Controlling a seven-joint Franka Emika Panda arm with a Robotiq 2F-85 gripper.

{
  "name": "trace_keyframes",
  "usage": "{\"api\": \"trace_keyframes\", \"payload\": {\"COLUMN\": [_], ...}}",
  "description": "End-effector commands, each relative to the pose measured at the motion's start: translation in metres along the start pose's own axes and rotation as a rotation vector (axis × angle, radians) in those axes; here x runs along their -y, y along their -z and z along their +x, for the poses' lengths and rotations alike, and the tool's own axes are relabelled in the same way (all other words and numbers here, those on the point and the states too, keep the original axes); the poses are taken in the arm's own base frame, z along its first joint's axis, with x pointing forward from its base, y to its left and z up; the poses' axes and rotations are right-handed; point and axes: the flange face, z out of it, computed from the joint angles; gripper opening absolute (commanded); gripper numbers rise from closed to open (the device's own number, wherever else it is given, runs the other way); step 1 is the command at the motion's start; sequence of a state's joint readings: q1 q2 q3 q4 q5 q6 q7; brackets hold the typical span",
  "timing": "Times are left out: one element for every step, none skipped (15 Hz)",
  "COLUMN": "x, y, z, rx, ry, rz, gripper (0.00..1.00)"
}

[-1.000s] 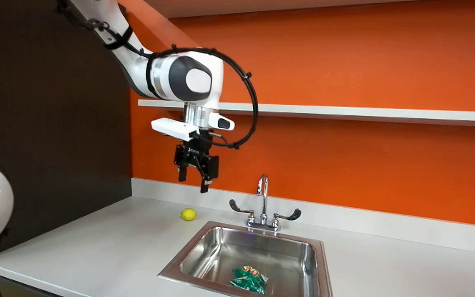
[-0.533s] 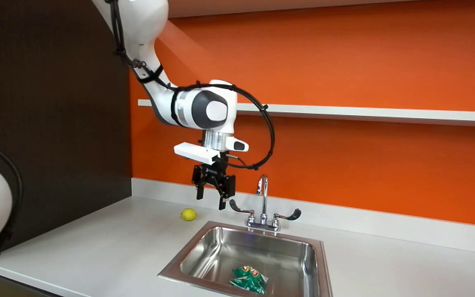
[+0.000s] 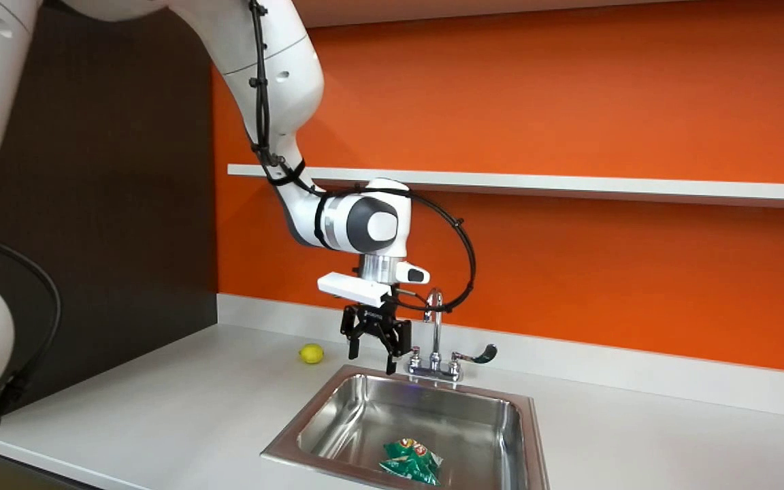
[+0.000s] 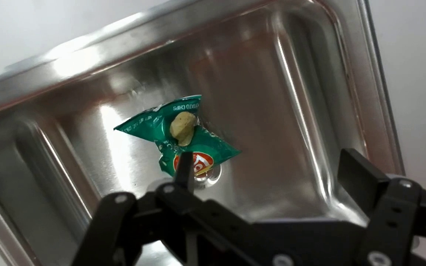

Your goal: Remove the packet from the sink

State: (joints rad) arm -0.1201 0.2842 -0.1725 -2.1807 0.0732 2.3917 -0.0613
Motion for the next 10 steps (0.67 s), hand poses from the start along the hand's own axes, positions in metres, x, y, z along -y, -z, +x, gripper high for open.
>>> {"api": "trace_keyframes", "payload": {"x": [-0.012, -0.015, -0.02, -0.024, -0.029, -0.035, -0.041, -0.047, -0.054, -0.059], "y": [-0.017, -0.021, -0.026, -0.031, -0.036, -0.041, -0.044, -0.048, -0.052, -0.056], "z": [0.017, 0.018, 0.016, 0.015, 0.013, 0.012, 0.011, 0.01, 0.01, 0.011], "rx": [0.005, 0.01, 0.015, 0.02, 0.02, 0.022, 0.022, 0.021, 0.02, 0.019], "ry": [0.019, 0.017, 0.012, 0.007, 0.004, -0.001, -0.004, -0.008, -0.011, -0.016], "rz": [-0.005, -0.007, -0.011, -0.011, -0.011, -0.012, -0.013, -0.014, -0.015, -0.017], "gripper": [1.0, 1.0, 1.0, 1.0, 1.0, 1.0, 1.0, 1.0, 1.0, 1.0]}}
